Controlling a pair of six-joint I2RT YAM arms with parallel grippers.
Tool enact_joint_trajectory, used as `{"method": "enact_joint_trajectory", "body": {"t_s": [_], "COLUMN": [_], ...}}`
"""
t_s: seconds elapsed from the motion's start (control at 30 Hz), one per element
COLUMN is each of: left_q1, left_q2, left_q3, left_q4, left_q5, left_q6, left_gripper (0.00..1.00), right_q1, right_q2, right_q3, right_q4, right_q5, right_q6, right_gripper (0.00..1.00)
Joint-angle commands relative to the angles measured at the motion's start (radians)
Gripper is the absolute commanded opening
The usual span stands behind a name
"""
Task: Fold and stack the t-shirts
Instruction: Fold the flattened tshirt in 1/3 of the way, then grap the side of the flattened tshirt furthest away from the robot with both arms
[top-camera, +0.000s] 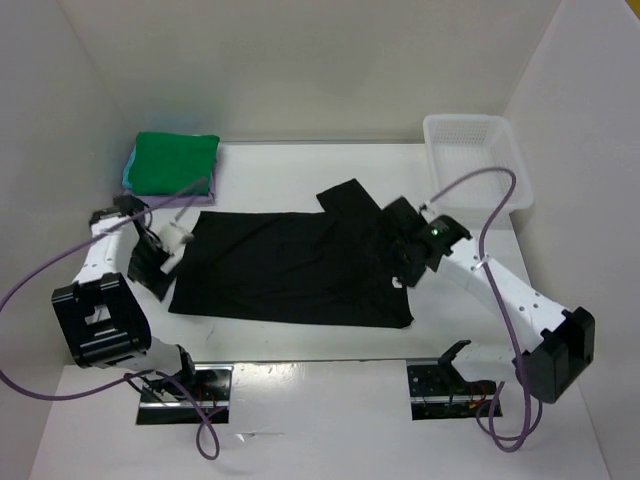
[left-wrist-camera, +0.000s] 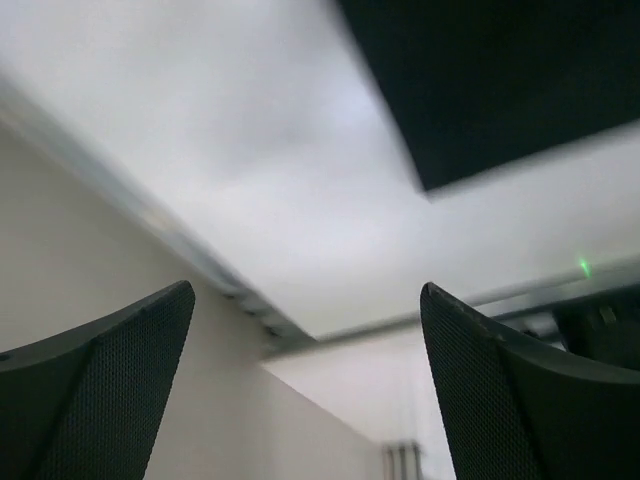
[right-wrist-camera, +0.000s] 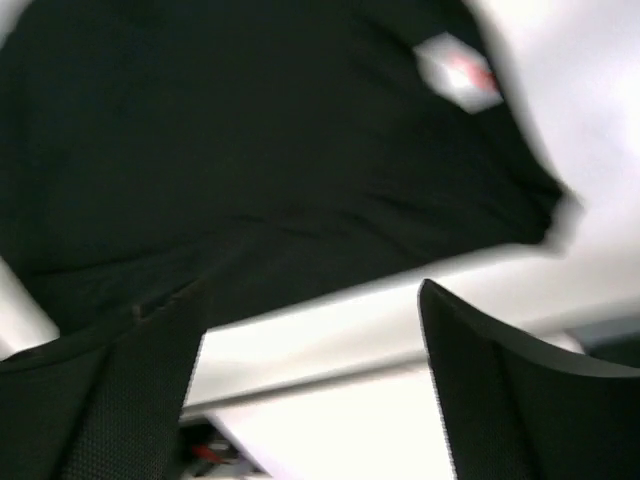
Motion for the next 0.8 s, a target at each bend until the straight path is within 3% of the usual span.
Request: {"method": "enact_joint_trajectory", "body": {"t_s": [0.0, 0.07, 0.17, 0.37, 0.47, 0.5, 0.53, 0.6, 0.77], "left_q1": [0.042, 0.042, 0.011, -0.061, -0.093, -0.105, -0.105, -0.105, -0.105], "left_q2": [0.022, 0.086, 0.189, 0.406, 0.505, 0.520, 0.532, 0.545, 0.572], "left_q3": [0.284, 0.360, 0.447, 0.495, 0.573, 0.593, 0.608, 0.630, 0.668], "left_q4": [0.071, 0.111, 0.196, 0.324, 0.361, 0.378, 0.390, 0.433, 0.429], "left_q5": [0.143, 0.222, 0.346, 0.544, 0.544, 0.544, 0.544, 0.555, 0.564], "left_q6": [-0.068, -0.128, -0.225, -0.337, -0.383, -0.393, -0.407, -0.427, -0.437], "left_gripper": [1.00, 1.00, 1.00, 1.00, 1.00, 1.00, 1.00, 1.00, 1.00], "right_q1": [0.007, -0.021, -0.109, -0.238, -0.263, -0.263, -0.263, -0.307, -0.346], "right_q2": [0.140, 0.305, 0.538, 0.927, 1.199, 1.371, 1.464, 1.564, 1.666], "right_q3": [0.256, 0.420, 0.617, 1.008, 1.356, 1.637, 1.804, 2.003, 2.064], "right_q4": [0.053, 0.125, 0.182, 0.209, 0.087, 0.033, -0.078, -0.099, 0.007], "right_q5": [0.121, 0.121, 0.094, 0.003, 0.031, 0.052, 0.066, 0.033, -0.056], "right_q6": [-0.200, -0.381, -0.549, -0.697, -0.723, -0.723, -0.723, -0.694, -0.700], "right_gripper": [0.92, 0.98, 1.00, 1.00, 1.00, 1.00, 1.00, 1.00, 0.96]}}
